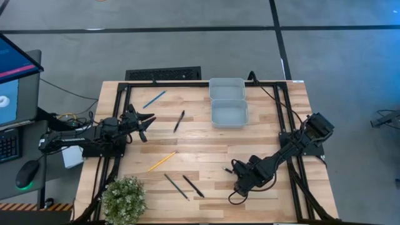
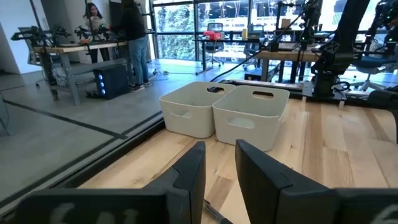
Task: Sort pens & pencils
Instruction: Put the bottom right black pen into the top bin
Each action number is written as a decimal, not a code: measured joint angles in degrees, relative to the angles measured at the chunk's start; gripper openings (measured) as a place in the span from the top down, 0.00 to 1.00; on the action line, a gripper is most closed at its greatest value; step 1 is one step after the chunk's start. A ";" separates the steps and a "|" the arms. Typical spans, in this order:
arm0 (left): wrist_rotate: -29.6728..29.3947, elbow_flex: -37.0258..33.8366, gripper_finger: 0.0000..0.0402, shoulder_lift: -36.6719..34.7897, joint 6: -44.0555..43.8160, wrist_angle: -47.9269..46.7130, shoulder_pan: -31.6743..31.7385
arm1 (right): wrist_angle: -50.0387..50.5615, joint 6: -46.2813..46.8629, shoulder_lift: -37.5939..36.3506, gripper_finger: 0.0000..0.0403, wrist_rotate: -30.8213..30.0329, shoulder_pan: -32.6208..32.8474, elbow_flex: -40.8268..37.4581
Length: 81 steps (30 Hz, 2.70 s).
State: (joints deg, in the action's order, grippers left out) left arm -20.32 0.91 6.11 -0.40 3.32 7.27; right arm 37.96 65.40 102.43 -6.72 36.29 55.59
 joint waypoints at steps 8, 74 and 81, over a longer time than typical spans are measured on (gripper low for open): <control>0.00 0.00 0.81 0.00 0.17 0.02 -0.01 | -0.59 -0.08 0.02 0.61 -0.20 -0.04 0.00; 0.00 -0.02 0.81 0.00 -1.94 0.04 0.00 | 11.45 -45.01 -2.04 0.80 -14.70 -26.67 18.91; 0.16 -0.02 0.81 0.00 -5.69 0.02 0.00 | 14.97 -51.73 -2.05 0.80 -17.40 -35.11 26.36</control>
State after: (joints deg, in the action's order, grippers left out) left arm -20.15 0.89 6.11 -6.09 3.34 7.27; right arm 52.93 13.67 100.38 -24.12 1.18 81.95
